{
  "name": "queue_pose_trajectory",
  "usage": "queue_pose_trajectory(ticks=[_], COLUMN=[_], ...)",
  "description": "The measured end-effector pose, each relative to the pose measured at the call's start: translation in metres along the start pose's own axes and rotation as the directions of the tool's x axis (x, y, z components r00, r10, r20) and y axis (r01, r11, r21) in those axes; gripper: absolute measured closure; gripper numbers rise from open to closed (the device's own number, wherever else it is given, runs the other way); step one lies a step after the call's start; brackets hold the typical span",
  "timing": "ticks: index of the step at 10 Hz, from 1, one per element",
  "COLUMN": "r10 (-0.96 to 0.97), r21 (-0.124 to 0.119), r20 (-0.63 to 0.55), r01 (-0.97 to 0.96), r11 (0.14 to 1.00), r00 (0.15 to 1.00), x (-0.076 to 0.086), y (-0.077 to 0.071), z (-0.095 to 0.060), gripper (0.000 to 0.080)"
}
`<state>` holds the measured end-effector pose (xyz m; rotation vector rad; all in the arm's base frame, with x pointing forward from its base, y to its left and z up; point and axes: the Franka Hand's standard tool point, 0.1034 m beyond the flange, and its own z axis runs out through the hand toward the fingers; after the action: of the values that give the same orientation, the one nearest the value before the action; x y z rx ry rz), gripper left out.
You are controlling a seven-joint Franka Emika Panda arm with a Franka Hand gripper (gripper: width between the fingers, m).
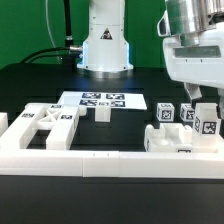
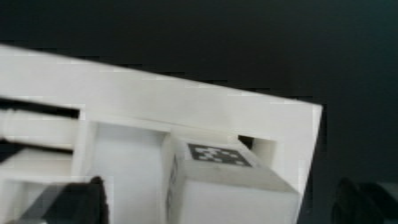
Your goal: Assemble chair
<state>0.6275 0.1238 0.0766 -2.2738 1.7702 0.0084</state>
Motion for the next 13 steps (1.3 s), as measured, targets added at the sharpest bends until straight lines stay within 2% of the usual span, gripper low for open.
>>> queue_pose_trajectory(ticks=[3,4,6,8,11,12,13], r10=[-0.201,-0.298,-0.547,-0.742,-0.845,-0.893,-0.939], r21=[-0.001,-0.012,-0.069,-0.115,-0.108,-0.112,-0.137], r20=[0.000,0.001,0.005,0.029,0.046,0.057,0.067], r01=[0.201,0.297,0.546,0.740,0.844,0.892,0.935], r11=[0.980,0.955,0.835,0.663,0.525,0.438,0.327], r00=[0.980,0.955,0.837,0.670,0.532,0.446,0.338], x=[0.0003,0.0012,0.0055,0.0048,0.0063,0.0063,0.0037], y=[0.0002,0.0013,0.0029,0.0013,0.0010,0.0012,0.0008], z=[0.0002,0.0002,-0.0019,-0.0025,-0.0023,-0.0023,-0.0022], gripper=[0.0153,0.0151,0.0151,0.0151,0.0151,0.0151,0.0151])
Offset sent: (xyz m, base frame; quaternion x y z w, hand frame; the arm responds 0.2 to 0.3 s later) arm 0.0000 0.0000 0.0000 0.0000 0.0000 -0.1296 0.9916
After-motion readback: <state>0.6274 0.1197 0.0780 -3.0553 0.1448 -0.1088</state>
